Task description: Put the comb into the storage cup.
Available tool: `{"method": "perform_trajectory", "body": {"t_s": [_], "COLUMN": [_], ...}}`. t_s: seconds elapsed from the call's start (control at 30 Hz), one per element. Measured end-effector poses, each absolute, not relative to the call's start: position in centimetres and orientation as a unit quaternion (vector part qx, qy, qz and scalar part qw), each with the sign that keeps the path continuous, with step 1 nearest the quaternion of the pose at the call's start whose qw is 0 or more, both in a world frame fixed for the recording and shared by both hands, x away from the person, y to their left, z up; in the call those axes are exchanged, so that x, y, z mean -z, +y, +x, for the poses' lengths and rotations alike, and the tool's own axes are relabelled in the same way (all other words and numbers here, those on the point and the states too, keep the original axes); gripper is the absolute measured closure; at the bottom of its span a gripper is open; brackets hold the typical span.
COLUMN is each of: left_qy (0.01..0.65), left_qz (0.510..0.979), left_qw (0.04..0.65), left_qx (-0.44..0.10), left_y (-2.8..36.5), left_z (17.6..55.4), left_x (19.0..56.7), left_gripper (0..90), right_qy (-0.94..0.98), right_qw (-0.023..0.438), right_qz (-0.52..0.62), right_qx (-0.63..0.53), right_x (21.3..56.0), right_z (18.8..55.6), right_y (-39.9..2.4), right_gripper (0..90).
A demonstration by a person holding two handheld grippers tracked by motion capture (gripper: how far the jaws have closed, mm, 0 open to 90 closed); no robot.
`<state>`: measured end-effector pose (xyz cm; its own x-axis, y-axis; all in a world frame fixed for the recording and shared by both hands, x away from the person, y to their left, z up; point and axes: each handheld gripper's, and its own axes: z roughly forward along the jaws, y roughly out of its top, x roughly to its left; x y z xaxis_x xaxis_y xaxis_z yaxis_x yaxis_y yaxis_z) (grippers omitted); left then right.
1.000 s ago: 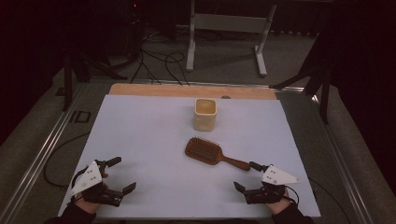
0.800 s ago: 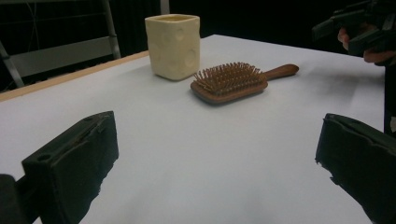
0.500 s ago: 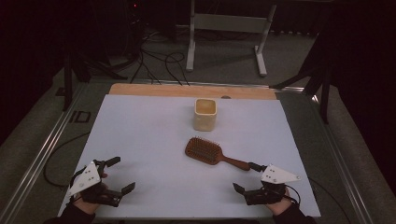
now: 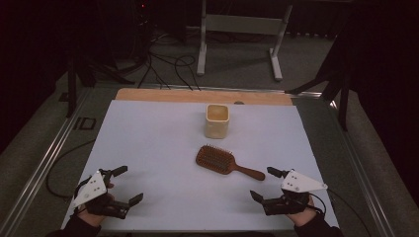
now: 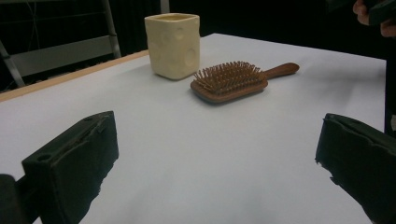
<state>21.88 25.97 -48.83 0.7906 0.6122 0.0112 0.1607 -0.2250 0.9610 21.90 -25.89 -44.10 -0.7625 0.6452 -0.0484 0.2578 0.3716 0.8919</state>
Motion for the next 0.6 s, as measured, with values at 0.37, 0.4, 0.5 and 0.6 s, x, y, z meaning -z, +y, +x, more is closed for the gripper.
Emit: {"method": "perform_trajectory", "body": {"t_s": [0.37, 0.4, 0.5, 0.6], "left_qy": [0.256, 0.256, 0.255, 0.254], "left_qz": [0.757, 0.757, 0.756, 0.756], "left_qw": [0.568, 0.568, 0.568, 0.569], "left_qx": [-0.199, -0.198, -0.201, -0.201], "left_y": [25.9, 25.9, 25.9, 25.9], "left_z": [21.8, 21.8, 21.7, 21.7], "left_x": [48.7, 48.7, 48.6, 48.6], "left_gripper": [0.0, 0.0, 0.0, 0.0], "right_qy": [0.802, 0.803, 0.806, 0.806], "right_qw": [0.21, 0.209, 0.21, 0.212], "right_qz": [0.275, 0.274, 0.271, 0.27], "right_qx": [-0.487, -0.486, -0.482, -0.483], "right_x": [42.2, 42.0, 41.8, 41.7], "right_z": [23.0, 23.2, 23.7, 23.9], "right_y": [-25.9, -25.9, -25.7, -25.6], "right_gripper": [8.7, 8.7, 8.8, 8.8]}}
